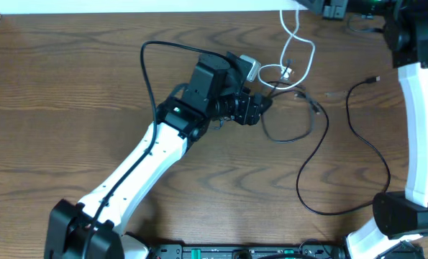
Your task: Untangle cables
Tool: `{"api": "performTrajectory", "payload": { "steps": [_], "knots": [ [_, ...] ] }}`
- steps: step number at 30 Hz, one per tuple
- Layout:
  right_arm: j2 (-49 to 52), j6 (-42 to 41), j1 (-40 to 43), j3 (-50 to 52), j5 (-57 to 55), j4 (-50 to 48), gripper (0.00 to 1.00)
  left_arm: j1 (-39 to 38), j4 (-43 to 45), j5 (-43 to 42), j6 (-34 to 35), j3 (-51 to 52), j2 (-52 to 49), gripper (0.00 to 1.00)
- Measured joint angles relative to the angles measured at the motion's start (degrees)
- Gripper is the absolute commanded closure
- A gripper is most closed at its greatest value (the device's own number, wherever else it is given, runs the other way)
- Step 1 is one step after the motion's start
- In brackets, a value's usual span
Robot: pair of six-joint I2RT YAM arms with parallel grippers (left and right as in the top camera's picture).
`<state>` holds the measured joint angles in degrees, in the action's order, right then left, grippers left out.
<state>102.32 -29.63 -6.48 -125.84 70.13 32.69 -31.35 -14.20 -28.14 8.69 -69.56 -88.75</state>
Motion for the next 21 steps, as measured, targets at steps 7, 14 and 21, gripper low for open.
{"api": "performTrajectory", "payload": {
  "steps": [7,14,21],
  "knots": [
    [0.0,-3.76,-2.38,0.0,0.11,-2.1,0.99,-1.84,0.96,0.0,-0.04,0.0,-2.01,0.5],
    [0.0,-3.67,-2.34,0.0,-0.83,0.17,0.99,-1.9,0.94,0.07,-0.96,0.0,-2.01,0.92],
    [0.0,2.95,0.2,-0.13,-14.16,15.19,0.99,-1.92,-5.79,0.02,-1.03,0.0,-2.01,0.92]
  ]
}}
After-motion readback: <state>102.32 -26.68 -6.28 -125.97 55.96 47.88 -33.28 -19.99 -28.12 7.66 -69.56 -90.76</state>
